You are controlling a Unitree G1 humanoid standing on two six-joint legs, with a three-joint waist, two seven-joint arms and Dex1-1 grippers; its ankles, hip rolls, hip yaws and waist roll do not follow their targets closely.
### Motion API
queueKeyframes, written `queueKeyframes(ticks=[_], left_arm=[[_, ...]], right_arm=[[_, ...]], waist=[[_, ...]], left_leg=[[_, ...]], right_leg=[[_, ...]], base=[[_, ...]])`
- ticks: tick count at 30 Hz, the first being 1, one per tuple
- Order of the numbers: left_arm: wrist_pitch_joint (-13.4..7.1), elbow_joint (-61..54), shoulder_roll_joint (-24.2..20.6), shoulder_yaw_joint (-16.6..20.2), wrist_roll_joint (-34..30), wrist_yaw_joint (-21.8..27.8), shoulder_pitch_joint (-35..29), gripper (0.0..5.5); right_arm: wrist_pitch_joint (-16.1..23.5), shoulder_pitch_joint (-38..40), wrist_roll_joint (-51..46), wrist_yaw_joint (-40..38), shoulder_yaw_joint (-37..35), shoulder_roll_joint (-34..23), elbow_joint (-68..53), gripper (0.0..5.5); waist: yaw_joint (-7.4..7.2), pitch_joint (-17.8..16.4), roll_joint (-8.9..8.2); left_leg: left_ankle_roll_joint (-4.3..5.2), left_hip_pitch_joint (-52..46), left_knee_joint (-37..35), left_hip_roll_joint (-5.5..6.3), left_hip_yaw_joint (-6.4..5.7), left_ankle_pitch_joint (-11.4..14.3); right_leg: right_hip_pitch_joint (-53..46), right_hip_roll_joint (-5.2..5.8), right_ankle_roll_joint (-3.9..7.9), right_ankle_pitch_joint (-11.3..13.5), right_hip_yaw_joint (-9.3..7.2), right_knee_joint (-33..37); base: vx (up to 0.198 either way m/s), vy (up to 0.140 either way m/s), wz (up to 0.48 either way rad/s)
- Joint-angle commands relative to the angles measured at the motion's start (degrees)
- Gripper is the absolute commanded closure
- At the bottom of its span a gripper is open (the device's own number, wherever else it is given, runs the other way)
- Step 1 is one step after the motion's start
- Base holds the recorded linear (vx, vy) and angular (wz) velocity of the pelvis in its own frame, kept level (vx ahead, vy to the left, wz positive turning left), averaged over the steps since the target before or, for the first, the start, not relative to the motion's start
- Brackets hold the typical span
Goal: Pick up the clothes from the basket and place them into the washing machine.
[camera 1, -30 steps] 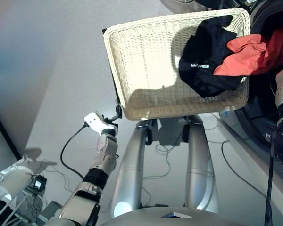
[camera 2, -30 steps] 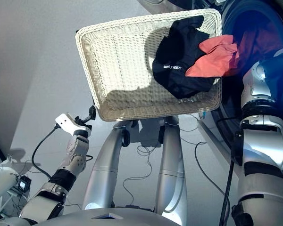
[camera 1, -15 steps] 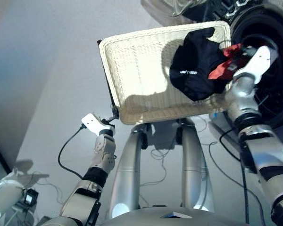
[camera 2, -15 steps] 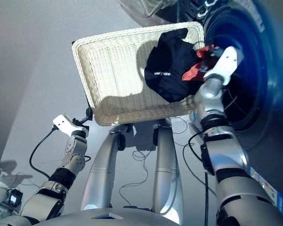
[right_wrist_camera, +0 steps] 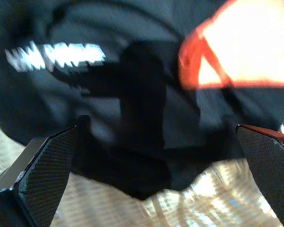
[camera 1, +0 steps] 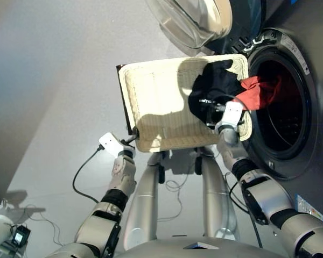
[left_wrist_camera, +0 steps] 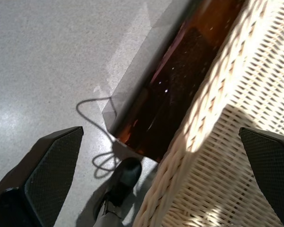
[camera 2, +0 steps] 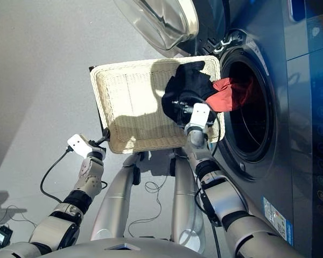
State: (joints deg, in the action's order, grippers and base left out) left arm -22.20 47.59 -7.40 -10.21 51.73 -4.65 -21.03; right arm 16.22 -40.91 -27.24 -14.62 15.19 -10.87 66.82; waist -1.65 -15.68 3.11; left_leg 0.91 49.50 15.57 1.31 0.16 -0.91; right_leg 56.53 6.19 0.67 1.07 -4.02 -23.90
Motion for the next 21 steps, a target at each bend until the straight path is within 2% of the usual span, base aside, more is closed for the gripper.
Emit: queueKeyframes(ticks=[1, 5, 10, 11, 12, 13, 14, 21], left_arm=[[-1.8, -0.6, -2.3, 2.6, 0.1, 0.3, -2.1, 0.00], [-1.5, -1.0, -3.2, 2.1, 0.6, 0.2, -2.6, 0.00], [-0.5, -3.5, -3.6, 0.3, 0.1, 0.9, -1.7, 0.00], [-0.5, -3.5, -3.6, 0.3, 0.0, 0.8, -1.7, 0.00], [0.0, -3.7, -3.6, 0.0, -0.3, 1.0, -1.7, 0.00], [0.0, -3.7, -3.6, 0.0, -0.3, 1.0, -1.7, 0.00], [0.1, -4.2, -3.7, 0.0, -0.4, 1.0, -1.7, 0.00], [0.0, -5.8, -3.8, 0.2, -0.5, 1.3, -1.5, 0.00]], right_arm=[[-0.4, -5.8, -0.9, -0.3, -1.2, -1.2, 2.5, 0.00], [-1.8, -10.2, -2.7, -0.3, -3.2, -3.7, 6.4, 0.00], [-3.4, -15.1, -6.3, 2.6, -3.4, -5.8, 9.4, 0.00], [-3.4, -15.1, -6.4, 2.6, -3.4, -5.8, 9.4, 1.51], [-3.8, -15.5, -7.5, 3.5, -3.6, -5.8, 9.9, 3.62], [-3.8, -15.6, -7.5, 3.6, -3.6, -5.9, 9.9, 5.18], [-4.0, -16.2, -8.2, 4.0, -3.6, -6.0, 10.3, 5.50], [-3.4, -15.9, -10.6, 4.9, -4.8, -5.5, 9.8, 5.50]], waist=[[0.92, -2.4, 1.93], [2.15, -2.8, 3.25], [3.52, -3.3, 4.33], [3.54, -3.3, 4.33], [3.84, -3.2, 4.47], [3.86, -3.2, 4.46], [3.96, -3.0, 4.57], [3.68, -2.5, 4.40]], left_leg=[[-0.05, 3.5, 7.1, 0.14, -0.78, 6.2], [-0.25, 6.7, 9.9, 0.18, -1.15, 7.0], [-0.34, 7.9, 11.0, 0.25, -1.31, 6.9], [-0.34, 7.9, 11.0, 0.25, -1.29, 6.9], [-0.40, 7.8, 10.7, 0.33, -1.21, 6.9], [-0.40, 7.7, 10.7, 0.33, -1.20, 6.9], [-0.45, 7.6, 10.6, 0.33, -1.06, 6.9], [-0.47, 5.9, 9.3, 0.26, -0.73, 6.8]], right_leg=[[0.7, -0.68, 4.37, -2.1, 0.28, -0.8], [3.3, -0.12, 4.09, -3.3, 0.17, -3.8], [4.7, 0.14, 3.98, -3.5, -0.20, -5.2], [4.7, 0.13, 3.98, -3.5, -0.18, -5.2], [4.8, 0.17, 3.93, -3.6, -0.11, -5.2], [4.8, 0.16, 3.93, -3.6, -0.09, -5.2], [4.9, 0.15, 3.91, -3.6, -0.06, -5.3], [3.4, 0.06, 3.88, -3.1, 0.06, -3.5]], base=[[0.000, 0.000, 0.000], [0.000, 0.000, 0.000], [0.000, 0.000, 0.000], [0.000, 0.000, 0.000], [0.000, 0.000, 0.000], [0.000, 0.000, 0.000], [0.000, 0.000, 0.000], [0.000, 0.000, 0.000]])
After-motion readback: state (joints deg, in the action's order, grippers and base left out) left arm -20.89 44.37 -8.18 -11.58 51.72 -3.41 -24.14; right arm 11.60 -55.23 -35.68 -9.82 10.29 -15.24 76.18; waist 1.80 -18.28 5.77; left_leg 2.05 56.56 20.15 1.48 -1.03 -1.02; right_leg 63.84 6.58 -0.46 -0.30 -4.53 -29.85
